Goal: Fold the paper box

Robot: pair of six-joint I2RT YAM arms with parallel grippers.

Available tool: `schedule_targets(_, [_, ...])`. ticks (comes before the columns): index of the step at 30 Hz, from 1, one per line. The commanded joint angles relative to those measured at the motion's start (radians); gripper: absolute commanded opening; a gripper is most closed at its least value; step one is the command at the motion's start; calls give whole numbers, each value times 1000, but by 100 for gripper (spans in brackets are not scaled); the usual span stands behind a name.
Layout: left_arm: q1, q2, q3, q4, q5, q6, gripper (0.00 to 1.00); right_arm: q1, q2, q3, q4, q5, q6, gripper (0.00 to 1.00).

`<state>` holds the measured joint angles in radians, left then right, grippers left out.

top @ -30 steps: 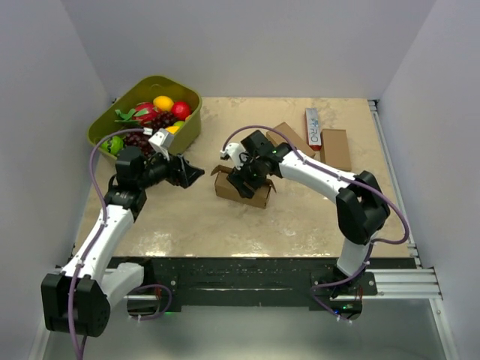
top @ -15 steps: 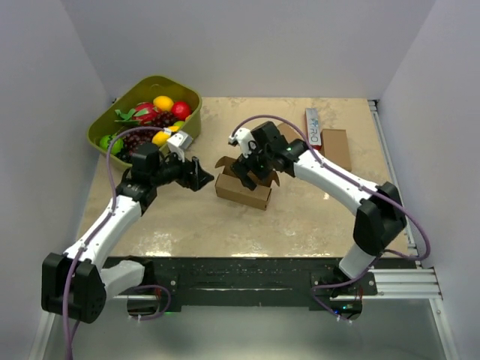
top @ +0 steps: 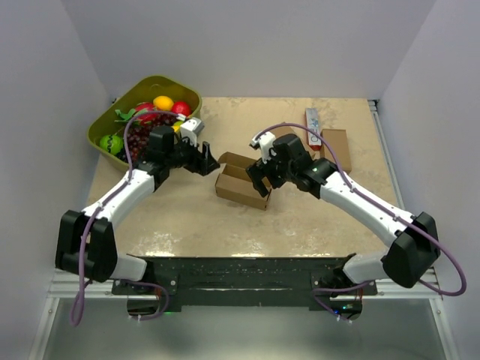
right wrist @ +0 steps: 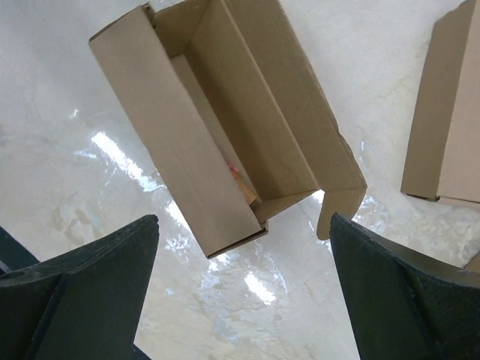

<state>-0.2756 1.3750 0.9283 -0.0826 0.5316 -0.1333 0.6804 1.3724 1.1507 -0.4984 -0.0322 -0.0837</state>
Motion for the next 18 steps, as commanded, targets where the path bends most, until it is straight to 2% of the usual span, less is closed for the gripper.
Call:
schedule_targets(1, [-11,87,79,67,27,32,74,1,-41,-20,93,95,154,99])
schedule_targets(5, [-22,145,129,67,25,44,73,-1,-78,-51,101,160,196,99])
schedule_targets(10, [-25,194,142,130,21,49,71,2,-128,-98,156,34,99,99])
schedule_targets(16, [-54,309,223,146,-10,101,72,14,-46,-74,169,-52,84,99])
schedule_targets(18, [-59,372,256,123,-24,107,72,42,-17,-69,170,-26,61,99])
